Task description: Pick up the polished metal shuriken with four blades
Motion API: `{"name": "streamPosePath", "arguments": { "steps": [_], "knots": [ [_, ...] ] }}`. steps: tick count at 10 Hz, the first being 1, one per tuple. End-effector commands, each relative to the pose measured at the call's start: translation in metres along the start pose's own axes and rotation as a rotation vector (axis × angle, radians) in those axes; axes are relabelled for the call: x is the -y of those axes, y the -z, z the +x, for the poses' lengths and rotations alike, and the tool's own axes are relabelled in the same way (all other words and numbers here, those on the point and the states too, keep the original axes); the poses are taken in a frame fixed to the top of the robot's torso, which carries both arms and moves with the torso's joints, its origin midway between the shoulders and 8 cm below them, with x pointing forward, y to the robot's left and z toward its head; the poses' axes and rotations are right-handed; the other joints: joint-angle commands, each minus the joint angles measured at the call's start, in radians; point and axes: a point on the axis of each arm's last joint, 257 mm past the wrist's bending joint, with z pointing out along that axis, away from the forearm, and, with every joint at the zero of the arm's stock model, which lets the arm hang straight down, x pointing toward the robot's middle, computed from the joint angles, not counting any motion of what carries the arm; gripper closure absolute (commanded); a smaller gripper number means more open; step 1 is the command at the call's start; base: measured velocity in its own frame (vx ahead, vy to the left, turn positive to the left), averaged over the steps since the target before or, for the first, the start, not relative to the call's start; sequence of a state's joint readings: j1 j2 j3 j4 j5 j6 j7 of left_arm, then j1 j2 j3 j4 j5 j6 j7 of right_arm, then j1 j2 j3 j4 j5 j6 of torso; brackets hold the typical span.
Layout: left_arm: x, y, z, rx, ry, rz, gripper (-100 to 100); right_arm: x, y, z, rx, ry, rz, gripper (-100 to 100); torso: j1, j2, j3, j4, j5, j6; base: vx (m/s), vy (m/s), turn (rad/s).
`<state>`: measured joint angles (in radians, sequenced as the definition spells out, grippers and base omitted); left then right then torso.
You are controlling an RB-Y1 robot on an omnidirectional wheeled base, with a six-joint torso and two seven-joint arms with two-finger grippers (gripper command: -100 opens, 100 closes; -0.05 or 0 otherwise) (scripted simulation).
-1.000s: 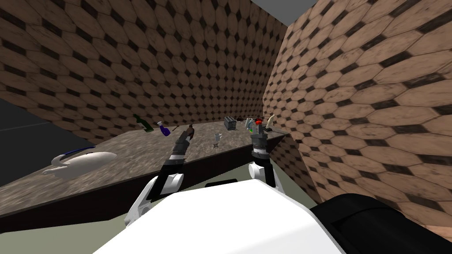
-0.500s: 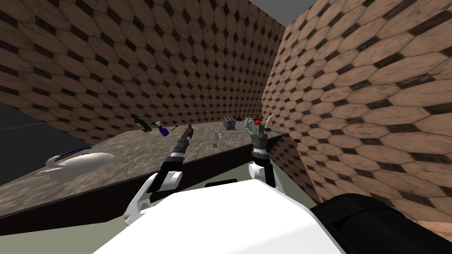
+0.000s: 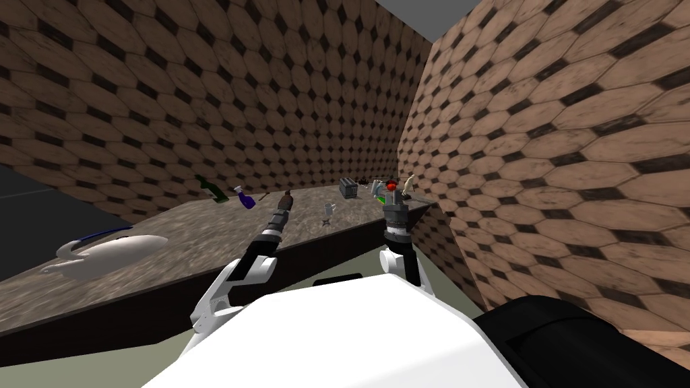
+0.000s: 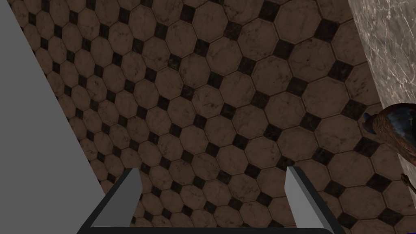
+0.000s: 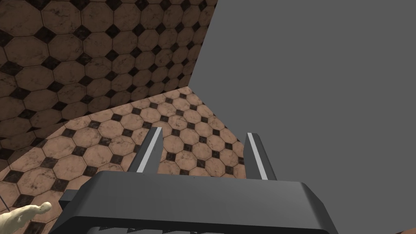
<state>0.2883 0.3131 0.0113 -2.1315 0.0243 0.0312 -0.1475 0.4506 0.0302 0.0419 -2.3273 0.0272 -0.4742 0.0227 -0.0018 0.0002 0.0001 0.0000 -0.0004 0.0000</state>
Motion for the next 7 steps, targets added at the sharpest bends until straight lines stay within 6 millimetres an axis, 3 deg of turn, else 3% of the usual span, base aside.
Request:
{"name": "streamPosePath", "arguments": {
  "steps": [1,7],
  "knots": [
    [-0.011,-0.003,-0.001,-0.008,-0.014,-0.043,-100,0.0,0.0,0.0,0.0,0.0,0.0,0,0.0,0.0,0.0,0.0,0.0,0.0,-0.003,-0.025,-0.021],
    [-0.043,-0.011,-0.006,-0.032,-0.062,-0.164,-100,0.0,0.0,0.0,0.0,0.0,0.0,0,0.0,0.0,0.0,0.0,0.0,0.0,-0.001,-0.021,-0.021]
  ]
}}
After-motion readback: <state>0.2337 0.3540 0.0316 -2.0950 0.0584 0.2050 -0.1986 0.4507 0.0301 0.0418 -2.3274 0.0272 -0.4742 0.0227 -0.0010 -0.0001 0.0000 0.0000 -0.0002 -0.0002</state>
